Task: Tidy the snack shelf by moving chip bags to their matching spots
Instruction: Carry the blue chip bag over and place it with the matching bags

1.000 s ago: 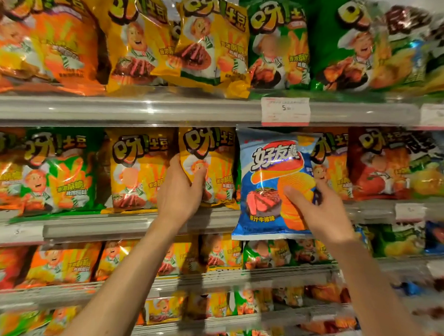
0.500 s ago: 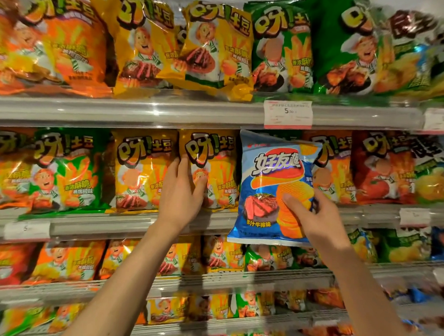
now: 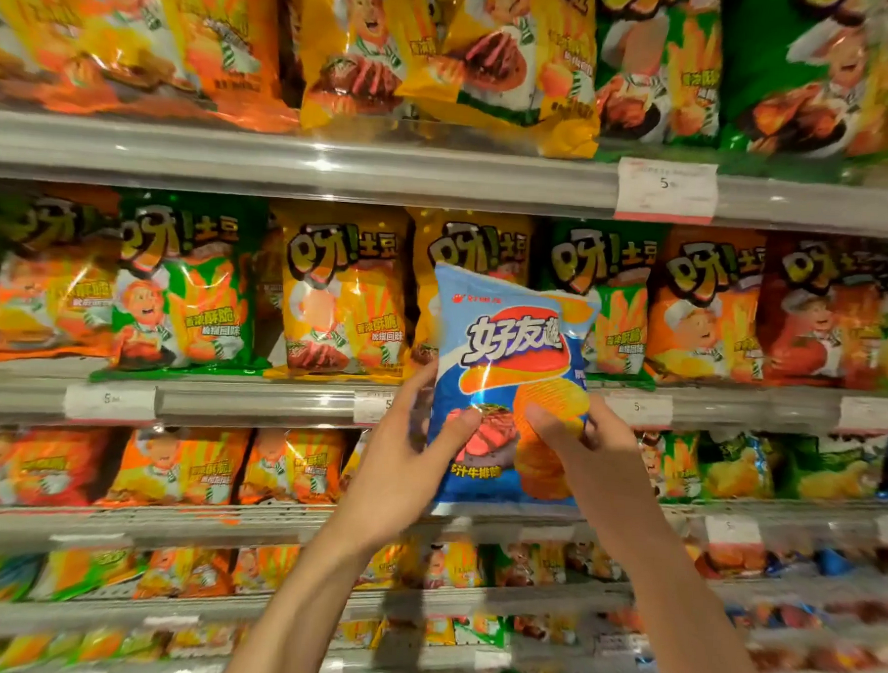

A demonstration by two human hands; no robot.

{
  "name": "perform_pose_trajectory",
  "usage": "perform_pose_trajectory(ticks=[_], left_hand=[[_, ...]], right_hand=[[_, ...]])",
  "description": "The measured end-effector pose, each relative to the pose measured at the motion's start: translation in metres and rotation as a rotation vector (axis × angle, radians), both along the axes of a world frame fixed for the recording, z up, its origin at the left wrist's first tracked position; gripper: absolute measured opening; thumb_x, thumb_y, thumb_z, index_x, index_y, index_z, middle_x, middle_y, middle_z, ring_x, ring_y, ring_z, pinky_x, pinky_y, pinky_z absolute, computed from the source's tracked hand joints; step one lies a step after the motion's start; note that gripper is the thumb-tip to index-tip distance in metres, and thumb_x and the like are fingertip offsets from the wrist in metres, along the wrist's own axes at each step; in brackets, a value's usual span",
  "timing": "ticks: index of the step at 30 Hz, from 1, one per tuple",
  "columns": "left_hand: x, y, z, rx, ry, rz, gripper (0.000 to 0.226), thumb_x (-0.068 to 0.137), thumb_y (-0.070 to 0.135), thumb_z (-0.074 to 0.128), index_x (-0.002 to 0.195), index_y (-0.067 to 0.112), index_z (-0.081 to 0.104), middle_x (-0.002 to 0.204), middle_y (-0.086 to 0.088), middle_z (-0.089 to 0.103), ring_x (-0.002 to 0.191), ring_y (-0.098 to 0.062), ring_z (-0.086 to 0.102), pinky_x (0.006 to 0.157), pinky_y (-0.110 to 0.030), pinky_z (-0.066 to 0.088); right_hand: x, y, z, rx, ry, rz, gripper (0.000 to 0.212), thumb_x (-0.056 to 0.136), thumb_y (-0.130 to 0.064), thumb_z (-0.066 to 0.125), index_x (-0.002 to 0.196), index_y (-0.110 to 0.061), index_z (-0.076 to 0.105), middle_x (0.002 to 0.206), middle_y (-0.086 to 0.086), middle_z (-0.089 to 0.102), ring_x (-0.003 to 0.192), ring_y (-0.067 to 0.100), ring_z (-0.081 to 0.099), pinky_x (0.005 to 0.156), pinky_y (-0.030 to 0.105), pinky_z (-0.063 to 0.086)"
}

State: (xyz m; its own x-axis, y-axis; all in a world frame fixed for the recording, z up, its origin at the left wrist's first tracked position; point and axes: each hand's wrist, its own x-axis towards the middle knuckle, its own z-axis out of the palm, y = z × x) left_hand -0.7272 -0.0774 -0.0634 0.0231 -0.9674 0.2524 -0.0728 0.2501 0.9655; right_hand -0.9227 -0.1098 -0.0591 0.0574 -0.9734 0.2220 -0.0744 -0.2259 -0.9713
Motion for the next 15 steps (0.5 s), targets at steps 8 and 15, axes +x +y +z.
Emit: perform_pose_trajectory(ticks=[8, 15], left_hand=[[-0.001, 0.017, -0.030, 0.061, 0.067, 0.050, 0.043, 0.096, 0.028, 0.068, 0.123, 0.058, 0.052, 0.117, 0.033, 0.060, 0.103, -0.001, 0.063, 0.070, -0.011, 0.054], [-0.068, 0.036, -0.031, 0.047, 0.007, 0.057, 0.046, 0.095, 0.031, 0.071, 0.132, 0.047, 0.051, 0.112, 0.037, 0.065, 0.096, 0.007, 0.066, 0.068, -0.010, 0.053]], right_hand=[[0.003, 0.032, -0.027, 0.109, 0.058, -0.070, 0.023, 0.093, -0.039, 0.071, 0.101, -0.018, 0.065, 0.079, -0.007, 0.070, 0.068, 0.012, 0.067, 0.062, 0.027, 0.051], [-0.064, 0.056, -0.031, 0.083, 0.027, -0.121, 0.033, 0.081, -0.051, 0.072, 0.101, -0.025, 0.069, 0.075, -0.011, 0.072, 0.070, 0.012, 0.069, 0.064, 0.030, 0.053]])
